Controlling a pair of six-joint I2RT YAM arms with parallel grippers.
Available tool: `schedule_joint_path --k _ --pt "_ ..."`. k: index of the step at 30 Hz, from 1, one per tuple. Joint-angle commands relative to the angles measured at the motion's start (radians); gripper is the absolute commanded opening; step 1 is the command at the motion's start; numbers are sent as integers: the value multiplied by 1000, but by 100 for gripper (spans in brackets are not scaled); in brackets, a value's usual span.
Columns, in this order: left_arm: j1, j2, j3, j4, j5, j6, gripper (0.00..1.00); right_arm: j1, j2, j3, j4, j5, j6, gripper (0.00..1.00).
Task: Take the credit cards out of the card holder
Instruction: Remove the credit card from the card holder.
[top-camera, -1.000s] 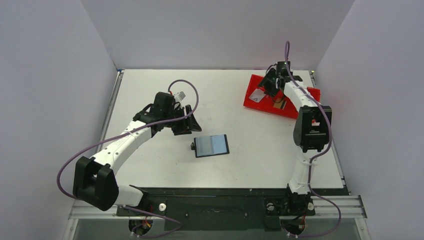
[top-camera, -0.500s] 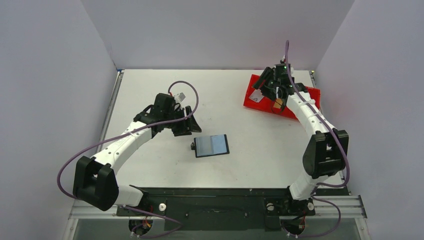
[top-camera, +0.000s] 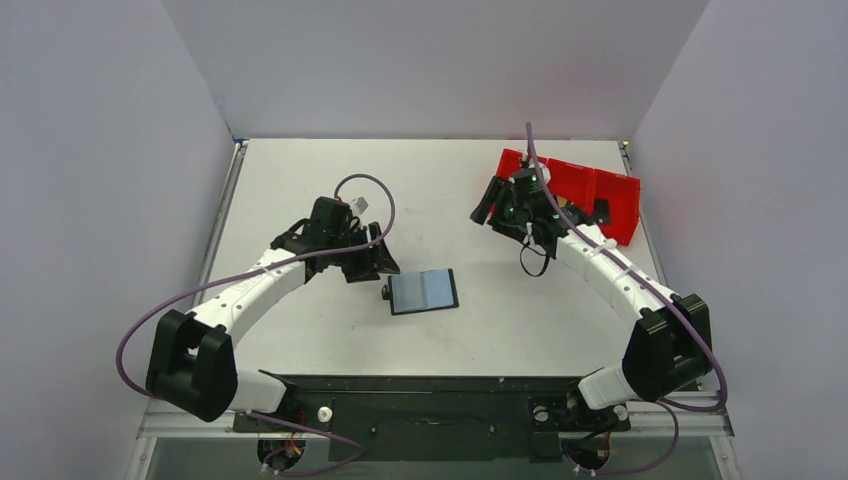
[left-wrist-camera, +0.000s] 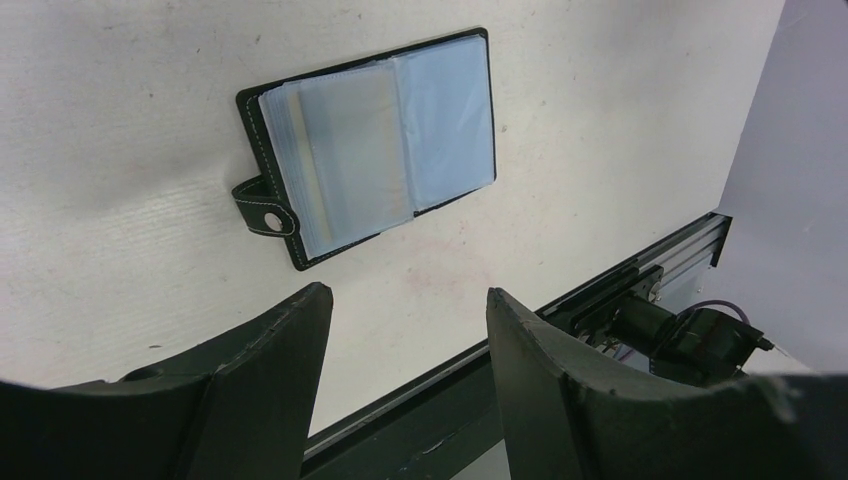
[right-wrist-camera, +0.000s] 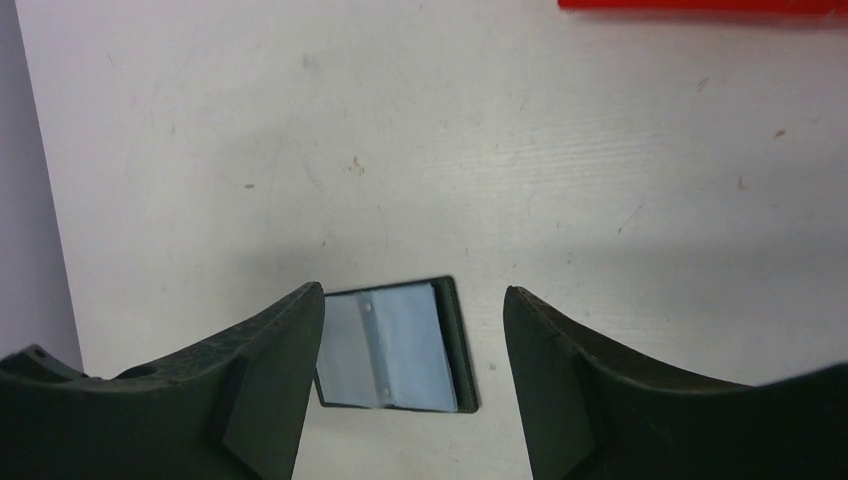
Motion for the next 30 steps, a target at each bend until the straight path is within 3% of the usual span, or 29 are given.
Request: schedule_joint_path --k 1,10,20,30 --pt "7 -7 -6 46 -29 -4 56 91 -44 -55 40 57 30 63" --pt "16 -21 -10 3 -117 16 56 286 -31 -120 47 178 85 64" --pt "42 -28 -28 -8 -150 9 56 492 71 -83 33 254 103 63" --pt "60 -31 -46 2 -142 4 56 555 256 12 15 255 83 56"
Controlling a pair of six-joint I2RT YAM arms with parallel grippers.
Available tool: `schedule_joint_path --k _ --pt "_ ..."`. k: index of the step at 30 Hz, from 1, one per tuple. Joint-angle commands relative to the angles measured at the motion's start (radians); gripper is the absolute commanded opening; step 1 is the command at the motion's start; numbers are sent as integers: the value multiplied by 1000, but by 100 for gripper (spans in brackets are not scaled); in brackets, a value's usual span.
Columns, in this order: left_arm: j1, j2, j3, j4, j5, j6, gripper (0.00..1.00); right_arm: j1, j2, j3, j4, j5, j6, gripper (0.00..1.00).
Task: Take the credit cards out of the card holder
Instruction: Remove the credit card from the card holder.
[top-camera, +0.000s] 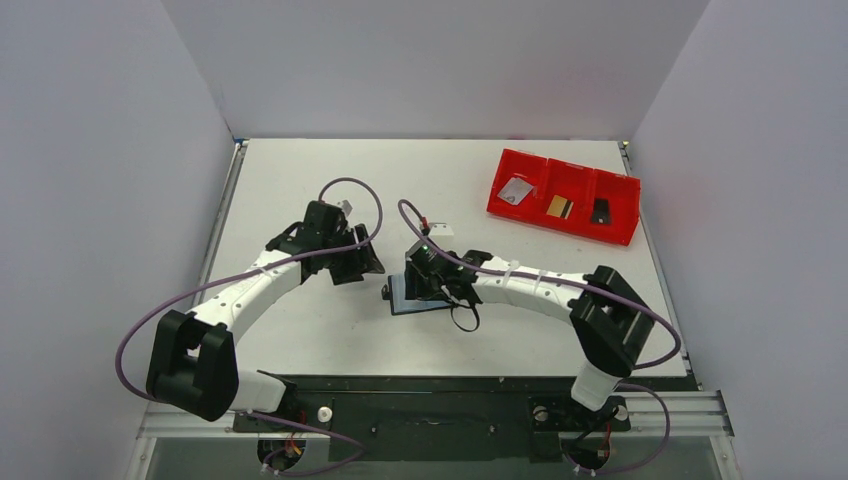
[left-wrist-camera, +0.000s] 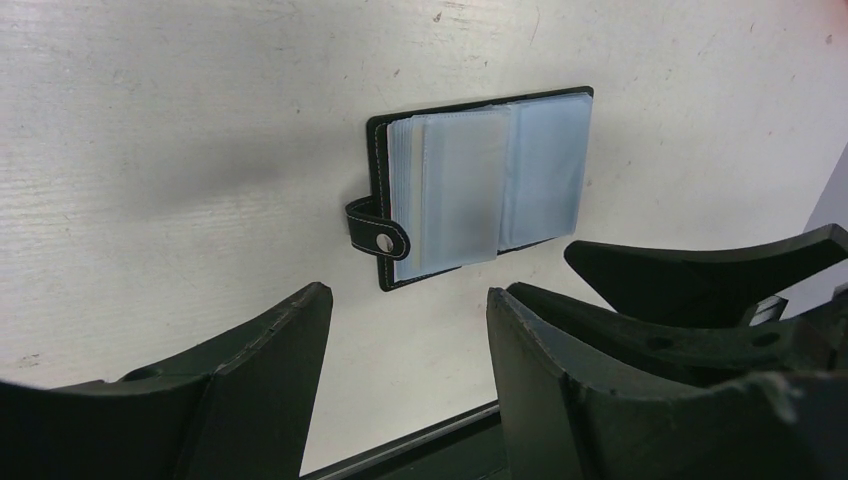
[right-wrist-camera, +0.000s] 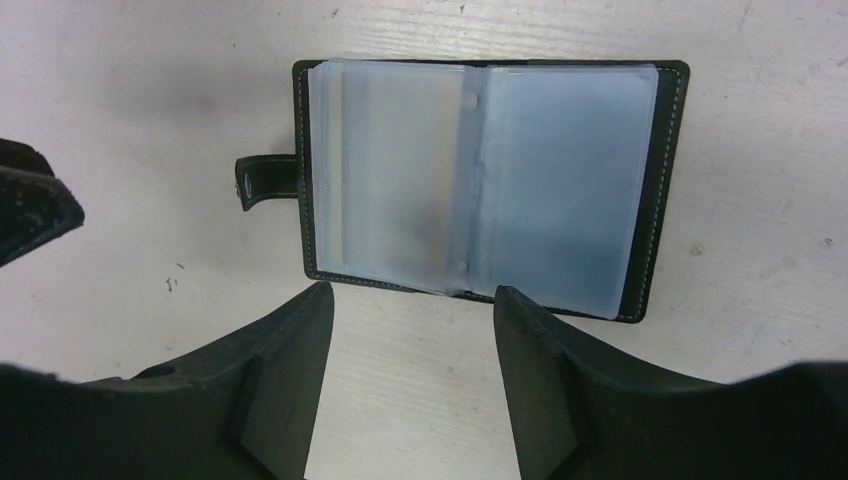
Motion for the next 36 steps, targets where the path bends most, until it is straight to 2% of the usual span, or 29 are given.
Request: schedule_joint_path --k 1,10,27,30,36 --pt "11 -31 -4 14 -3 3 56 10 55 86 3 40 -15 55" --pt "20 -32 -7 13 11 12 56 12 175 160 -23 47 -36 54" --pt "25 -24 -13 23 26 12 56 33 257 194 -59 77 -42 54" --pt "25 -21 -13 24 28 13 56 40 264 201 -68 88 -44 52" --pt "25 -10 -15 30 40 12 56 42 280 205 -68 85 -44 39"
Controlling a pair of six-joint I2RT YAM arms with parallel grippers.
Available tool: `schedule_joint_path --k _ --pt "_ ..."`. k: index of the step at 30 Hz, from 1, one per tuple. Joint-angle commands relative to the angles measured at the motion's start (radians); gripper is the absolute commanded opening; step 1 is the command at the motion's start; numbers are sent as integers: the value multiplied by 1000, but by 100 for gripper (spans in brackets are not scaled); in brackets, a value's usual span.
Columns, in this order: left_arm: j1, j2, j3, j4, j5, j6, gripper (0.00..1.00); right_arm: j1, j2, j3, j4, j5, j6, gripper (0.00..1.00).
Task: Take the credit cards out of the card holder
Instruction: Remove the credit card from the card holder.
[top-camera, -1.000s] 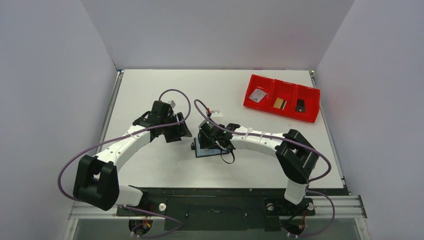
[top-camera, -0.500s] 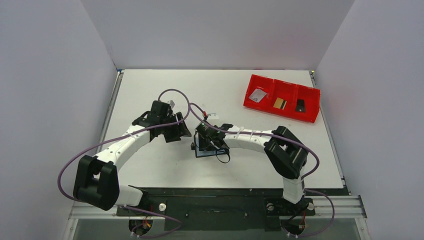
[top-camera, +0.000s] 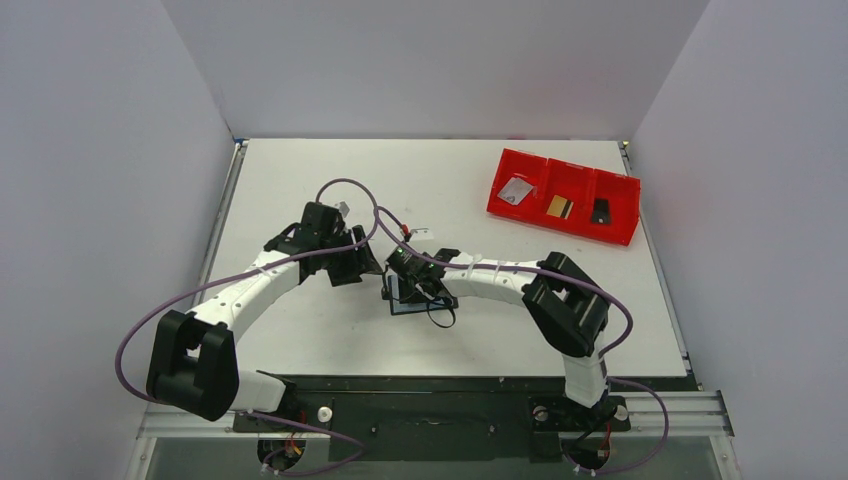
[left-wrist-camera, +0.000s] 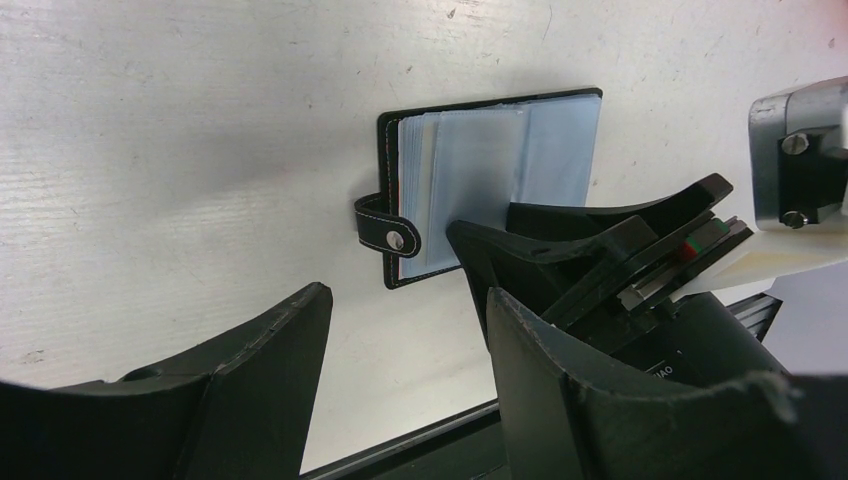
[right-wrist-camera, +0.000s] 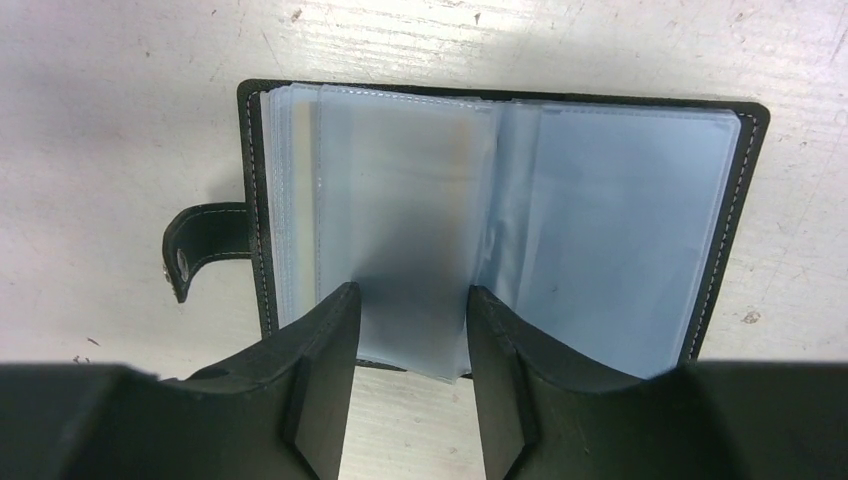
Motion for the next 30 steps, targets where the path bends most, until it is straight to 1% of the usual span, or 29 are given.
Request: schedule_joint_path --k 1,4,11,12,14,18,24,30 --pt "4 -8 0 30 29 12 56 10 26 34 -9 29 -15 38" --pt "4 -8 2 30 29 10 56 8 28 29 -9 24 -13 35" --pt "4 2 3 32 33 13 56 -17 7 -29 23 -13 3 21" --pt "4 5 2 34 37 13 56 -22 -2 -53 44 -20 10 20" --pt "3 8 3 35 42 13 56 -45 -16 -93 79 -50 23 14" --pt "2 14 7 37 49 14 56 -92 -40 -190 183 -140 54 7" --pt "-19 21 13 48 62 5 56 -153 -51 -301 342 -302 96 3" --pt "-93 48 44 61 44 -24 56 -186 -28 -361 457 -388 137 0"
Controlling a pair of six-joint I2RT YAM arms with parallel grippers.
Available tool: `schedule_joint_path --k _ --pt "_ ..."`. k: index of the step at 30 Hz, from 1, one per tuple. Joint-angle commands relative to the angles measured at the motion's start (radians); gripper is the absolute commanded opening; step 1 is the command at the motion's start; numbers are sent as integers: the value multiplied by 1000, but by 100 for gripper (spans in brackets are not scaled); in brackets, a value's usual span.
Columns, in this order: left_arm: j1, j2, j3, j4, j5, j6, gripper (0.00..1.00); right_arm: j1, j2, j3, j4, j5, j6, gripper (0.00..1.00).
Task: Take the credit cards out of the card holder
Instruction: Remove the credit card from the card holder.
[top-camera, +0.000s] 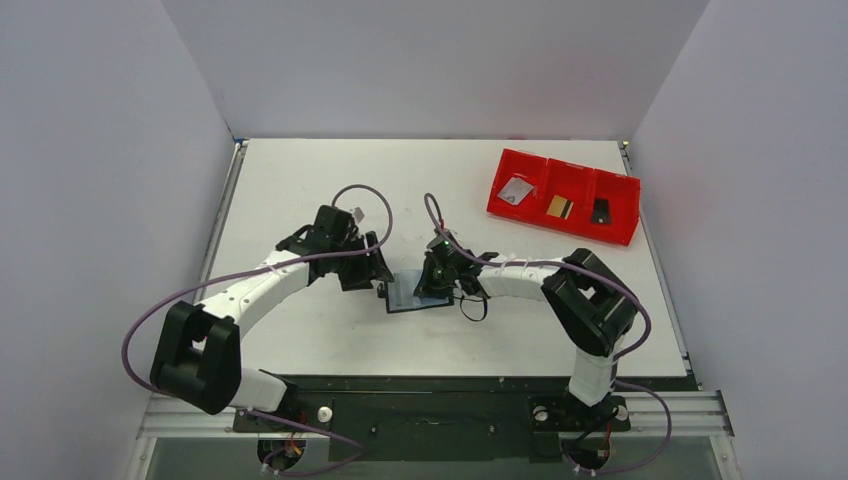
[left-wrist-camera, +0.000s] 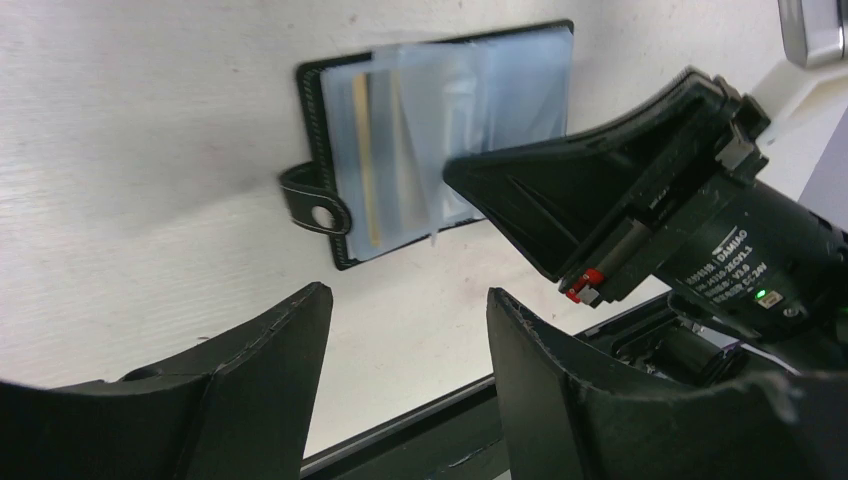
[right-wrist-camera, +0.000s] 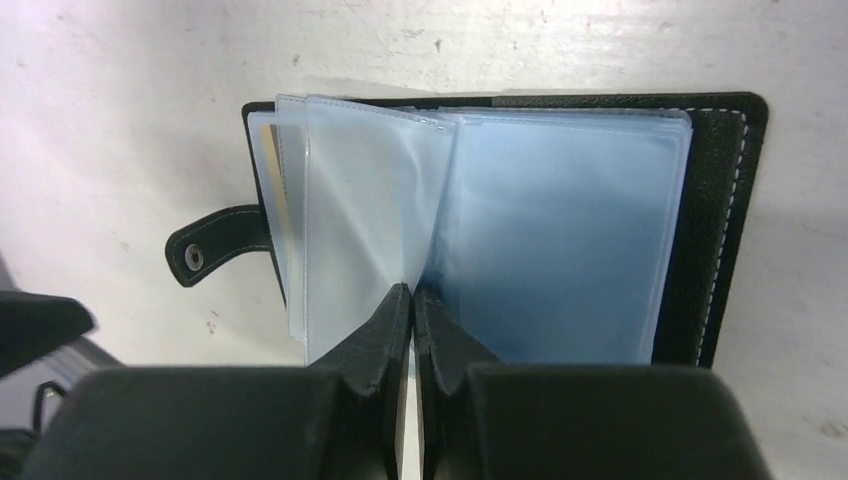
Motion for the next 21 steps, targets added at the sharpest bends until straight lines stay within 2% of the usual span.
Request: schedule_joint_path --k 1,6,14,21 --pt "-54 29 53 50 -6 -27 56 -18 82 -80 86 -54 37 0" --pt "-107 78 73 78 -28 -53 56 -30 95 -109 147 -72 61 0" --pt "-118 160 80 99 -74 -54 54 -44 99 -146 182 -79 77 0" --pt "-118 208 87 126 -70 -27 48 -54 101 -172 204 -84 83 0"
